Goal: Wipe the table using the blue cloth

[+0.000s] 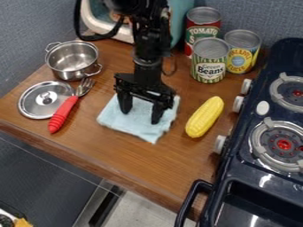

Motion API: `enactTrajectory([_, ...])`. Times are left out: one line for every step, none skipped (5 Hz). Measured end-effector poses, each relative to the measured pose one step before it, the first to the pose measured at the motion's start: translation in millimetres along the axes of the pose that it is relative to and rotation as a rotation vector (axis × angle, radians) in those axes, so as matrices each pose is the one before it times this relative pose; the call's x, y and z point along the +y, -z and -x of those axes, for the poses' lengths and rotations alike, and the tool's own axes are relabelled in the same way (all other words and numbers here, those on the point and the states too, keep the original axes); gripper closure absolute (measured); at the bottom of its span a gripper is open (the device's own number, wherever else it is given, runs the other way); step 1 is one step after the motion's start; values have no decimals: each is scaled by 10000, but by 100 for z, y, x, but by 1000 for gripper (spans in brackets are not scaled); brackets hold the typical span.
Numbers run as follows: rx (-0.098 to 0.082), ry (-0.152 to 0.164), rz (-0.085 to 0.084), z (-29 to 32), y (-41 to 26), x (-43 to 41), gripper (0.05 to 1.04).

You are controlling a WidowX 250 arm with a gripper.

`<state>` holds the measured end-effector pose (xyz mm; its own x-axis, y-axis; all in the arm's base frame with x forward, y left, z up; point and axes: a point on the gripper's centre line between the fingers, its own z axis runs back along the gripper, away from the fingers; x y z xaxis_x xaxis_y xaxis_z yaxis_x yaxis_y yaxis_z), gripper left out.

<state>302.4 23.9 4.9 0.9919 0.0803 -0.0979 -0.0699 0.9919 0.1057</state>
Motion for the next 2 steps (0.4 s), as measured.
enactTrajectory([142, -37, 23, 575, -41, -13, 84])
enactTrajectory([148, -60, 71, 222, 45, -118, 84])
